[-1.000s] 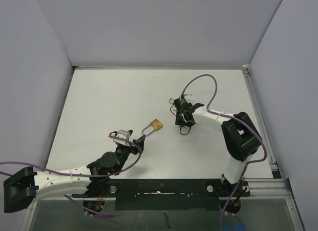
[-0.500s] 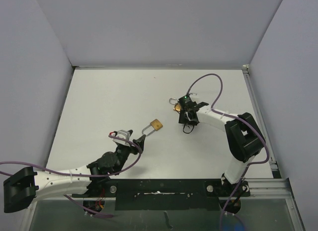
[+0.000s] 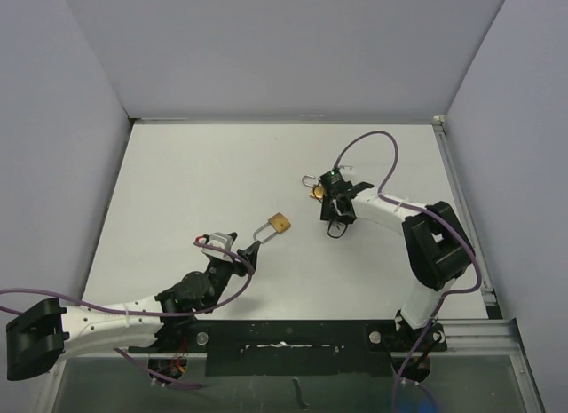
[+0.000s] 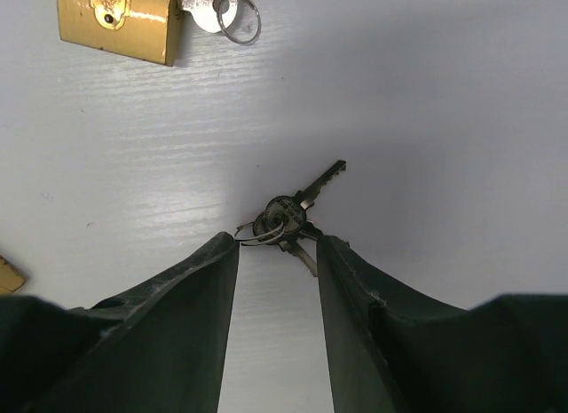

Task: Unlock with the key

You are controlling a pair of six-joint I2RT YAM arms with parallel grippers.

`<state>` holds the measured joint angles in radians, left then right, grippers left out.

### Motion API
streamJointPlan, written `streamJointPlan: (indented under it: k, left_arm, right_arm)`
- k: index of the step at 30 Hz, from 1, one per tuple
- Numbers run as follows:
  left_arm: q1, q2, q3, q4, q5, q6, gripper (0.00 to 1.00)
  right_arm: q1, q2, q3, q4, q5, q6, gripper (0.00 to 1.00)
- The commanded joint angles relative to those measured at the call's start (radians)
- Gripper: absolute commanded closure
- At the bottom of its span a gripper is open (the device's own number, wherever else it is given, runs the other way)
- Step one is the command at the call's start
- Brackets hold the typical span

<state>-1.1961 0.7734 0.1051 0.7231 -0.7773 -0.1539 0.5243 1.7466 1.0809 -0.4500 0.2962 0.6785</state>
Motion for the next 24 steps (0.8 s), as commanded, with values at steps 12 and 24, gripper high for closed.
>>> streamJointPlan:
  k: [12, 24]
  left_arm:
    - [0.004, -0.011, 0.001, 0.046, 0.001, -0.011, 0.36]
    - [0.007, 0.013, 0.002, 0.062, 0.001, -0.007, 0.36]
  right_arm:
    - [-0.014, 0.051, 0.051, 0.063, -0.005, -0.069, 0.62]
    - [-0.015, 0.071, 0.093, 0.085, 0.006, -0.169, 0.68]
